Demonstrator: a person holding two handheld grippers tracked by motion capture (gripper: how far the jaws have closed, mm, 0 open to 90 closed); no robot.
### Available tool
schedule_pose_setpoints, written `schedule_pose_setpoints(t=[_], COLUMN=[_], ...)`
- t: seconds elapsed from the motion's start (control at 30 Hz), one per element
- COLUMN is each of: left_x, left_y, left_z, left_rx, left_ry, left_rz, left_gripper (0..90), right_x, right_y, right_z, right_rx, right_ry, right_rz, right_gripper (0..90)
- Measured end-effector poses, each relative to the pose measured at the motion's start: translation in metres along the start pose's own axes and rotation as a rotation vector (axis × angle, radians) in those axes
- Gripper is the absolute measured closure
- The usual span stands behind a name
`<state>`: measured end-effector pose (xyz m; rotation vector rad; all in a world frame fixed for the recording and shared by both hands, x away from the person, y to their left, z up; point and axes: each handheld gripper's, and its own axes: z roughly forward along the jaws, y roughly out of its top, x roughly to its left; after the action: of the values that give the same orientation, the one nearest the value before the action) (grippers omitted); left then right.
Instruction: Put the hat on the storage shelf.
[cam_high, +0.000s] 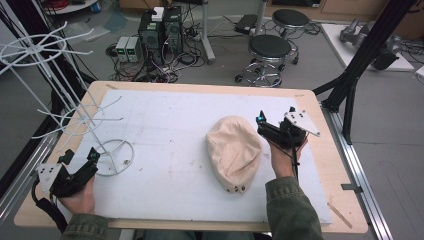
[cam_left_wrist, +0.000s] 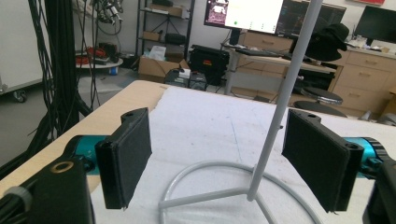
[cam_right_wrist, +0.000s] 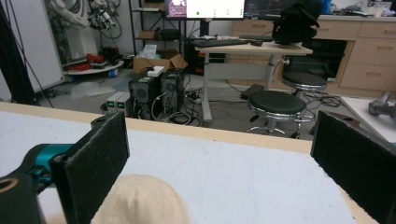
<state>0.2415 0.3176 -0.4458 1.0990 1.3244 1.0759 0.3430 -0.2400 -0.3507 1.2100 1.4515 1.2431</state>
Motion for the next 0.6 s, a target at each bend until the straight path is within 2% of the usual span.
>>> schedule_pose_setpoints(t=[0.2, 0.23, 0.47, 0.6], left_x=[0.000, 0.000, 0.000, 0.000], left_y=[0.000, 0.000, 0.000, 0.000], left_z=[-0.001, -0.001, 0.000, 0.000], left_rx=[0.002, 0.003, 0.006, 0.005], left_ry=[0.000, 0.001, 0.000, -0.002], left_rz=[-0.001, -0.001, -0.006, -0.008], left_gripper=[23.8, 23.8, 23.8, 23.8], right_x=[0.008, 0.010, 0.017, 0.021], right_y=[0.003, 0.004, -0.002, -0.006], right_z=[0.012, 0.018, 0.039, 0.048], right_rx=[0.015, 0.026, 0.080, 0.110], right_ry=[0.023, 0.036, 0.081, 0.097], right_rz=[-0.012, -0.027, -0.013, -0.024], right_gripper=[3.2, 3.2, 3.3, 3.3])
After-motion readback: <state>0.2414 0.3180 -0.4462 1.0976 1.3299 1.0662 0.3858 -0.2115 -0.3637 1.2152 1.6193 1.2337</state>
